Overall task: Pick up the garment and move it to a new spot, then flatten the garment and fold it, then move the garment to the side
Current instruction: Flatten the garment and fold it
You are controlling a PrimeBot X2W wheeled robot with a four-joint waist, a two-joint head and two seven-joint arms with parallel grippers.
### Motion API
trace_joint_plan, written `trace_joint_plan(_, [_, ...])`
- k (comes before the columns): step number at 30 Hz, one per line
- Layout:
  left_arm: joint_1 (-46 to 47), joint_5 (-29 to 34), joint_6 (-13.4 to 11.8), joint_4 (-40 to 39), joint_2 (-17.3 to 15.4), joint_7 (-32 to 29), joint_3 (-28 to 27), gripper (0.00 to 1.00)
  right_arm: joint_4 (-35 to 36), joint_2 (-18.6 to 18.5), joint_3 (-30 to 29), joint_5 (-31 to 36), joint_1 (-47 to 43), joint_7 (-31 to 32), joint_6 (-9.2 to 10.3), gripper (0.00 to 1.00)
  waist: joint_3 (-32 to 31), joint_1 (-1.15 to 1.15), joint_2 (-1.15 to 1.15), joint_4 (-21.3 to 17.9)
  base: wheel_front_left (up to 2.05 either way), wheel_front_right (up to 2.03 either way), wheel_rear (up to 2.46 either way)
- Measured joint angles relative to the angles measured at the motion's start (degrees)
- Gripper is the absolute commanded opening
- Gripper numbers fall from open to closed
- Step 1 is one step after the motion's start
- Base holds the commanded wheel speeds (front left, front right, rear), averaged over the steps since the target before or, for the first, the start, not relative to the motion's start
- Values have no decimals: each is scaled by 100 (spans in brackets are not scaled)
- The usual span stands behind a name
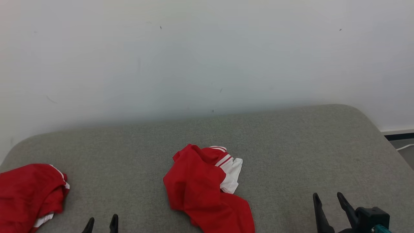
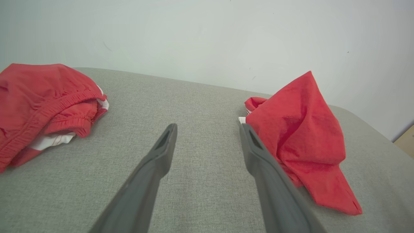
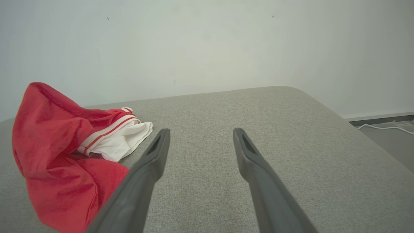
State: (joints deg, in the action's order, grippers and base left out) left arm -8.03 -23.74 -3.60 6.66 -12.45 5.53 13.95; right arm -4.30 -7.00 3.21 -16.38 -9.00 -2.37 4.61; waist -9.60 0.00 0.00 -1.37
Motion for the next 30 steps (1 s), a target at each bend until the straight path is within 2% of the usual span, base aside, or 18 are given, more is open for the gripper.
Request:
trace_joint_plan(6, [176,0,67,-23,-62,-287,123,100,7,23,129,2,27,11,-7,100,44,0,0,-155,0,0,0])
trace_joint_plan(13, [1522,185,381,234,-60,-956,688,100,48,37,245,35,148,37,-11,100,126,0,0,-474,0,0,0])
trace_joint_plan(21, [2827,530,716,960,32,-1895,1262,100,52,62,355,53,151,83,-33,100,256,0,0,-973,0,0,0])
trace_joint_plan(30, [4090,767,815,2086,337,-2815,1486,100,87,81,457,78,143,100,-48,100,469,0,0,-1666,0,0,0])
